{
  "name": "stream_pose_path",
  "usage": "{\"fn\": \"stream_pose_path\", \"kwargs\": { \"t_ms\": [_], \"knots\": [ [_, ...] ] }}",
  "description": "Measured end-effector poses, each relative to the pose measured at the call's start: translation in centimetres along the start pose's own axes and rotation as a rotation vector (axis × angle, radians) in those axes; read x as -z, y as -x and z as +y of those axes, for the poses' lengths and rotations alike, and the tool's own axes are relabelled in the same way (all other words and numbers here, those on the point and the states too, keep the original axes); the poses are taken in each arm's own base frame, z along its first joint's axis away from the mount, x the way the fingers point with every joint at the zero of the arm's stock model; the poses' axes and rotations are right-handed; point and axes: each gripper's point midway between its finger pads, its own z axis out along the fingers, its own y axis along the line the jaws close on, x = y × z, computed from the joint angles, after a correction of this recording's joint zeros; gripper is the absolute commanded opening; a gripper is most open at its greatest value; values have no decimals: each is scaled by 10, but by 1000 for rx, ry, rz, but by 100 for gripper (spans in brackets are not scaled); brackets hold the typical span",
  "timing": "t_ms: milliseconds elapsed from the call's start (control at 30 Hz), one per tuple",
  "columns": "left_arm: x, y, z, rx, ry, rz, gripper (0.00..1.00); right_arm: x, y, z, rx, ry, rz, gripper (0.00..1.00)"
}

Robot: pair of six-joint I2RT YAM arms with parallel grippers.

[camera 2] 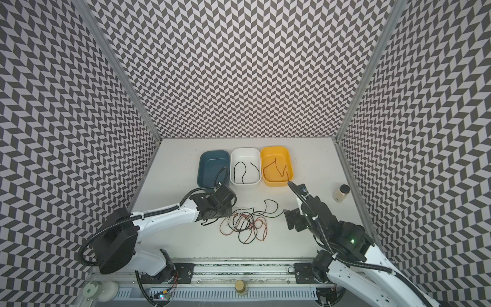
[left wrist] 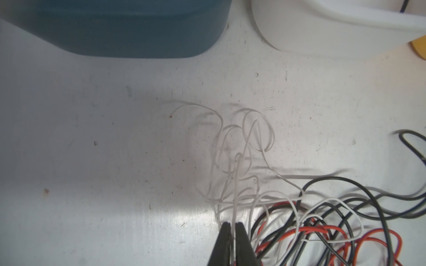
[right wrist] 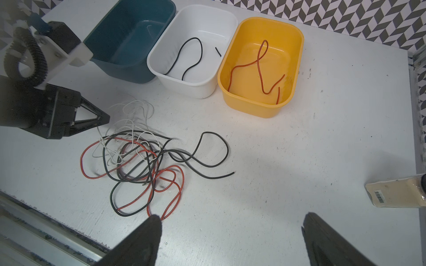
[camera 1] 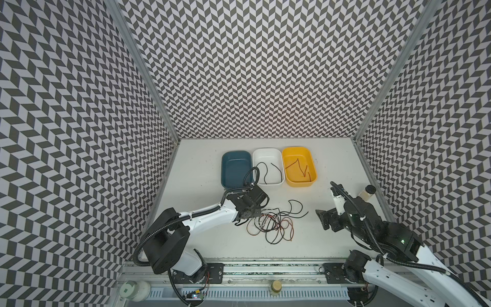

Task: Untangle the cables
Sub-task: 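Lower the left gripper onto the wire pile and pinch a white wire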

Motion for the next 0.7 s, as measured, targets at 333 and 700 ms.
{"fn": "stream_pose_path", "kwargs": {
  "t_ms": [333,700],
  "knots": [
    [69,53,-25,28,-85,-168,0,0,-1,1,2,6,3,96],
    [137,87,-43,-10,-151,-259,0,0,-2,5,2,26,9,96]
  ]
}}
